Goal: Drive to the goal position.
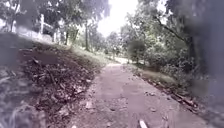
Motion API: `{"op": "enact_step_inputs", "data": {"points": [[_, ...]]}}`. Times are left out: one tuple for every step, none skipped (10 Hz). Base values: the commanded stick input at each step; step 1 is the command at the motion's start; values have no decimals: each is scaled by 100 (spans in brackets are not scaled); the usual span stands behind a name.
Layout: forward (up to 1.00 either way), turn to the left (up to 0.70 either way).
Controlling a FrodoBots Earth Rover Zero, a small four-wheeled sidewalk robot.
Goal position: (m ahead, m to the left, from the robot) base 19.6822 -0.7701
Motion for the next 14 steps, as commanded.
{"op": "enact_step_inputs", "data": {"points": [[70,0],[70,0],[70,0],[70,0],[70,0],[70,0],[70,0],[70,0],[70,0],[70,0],[70,0],[70,0],[70,0],[70,0]]}}
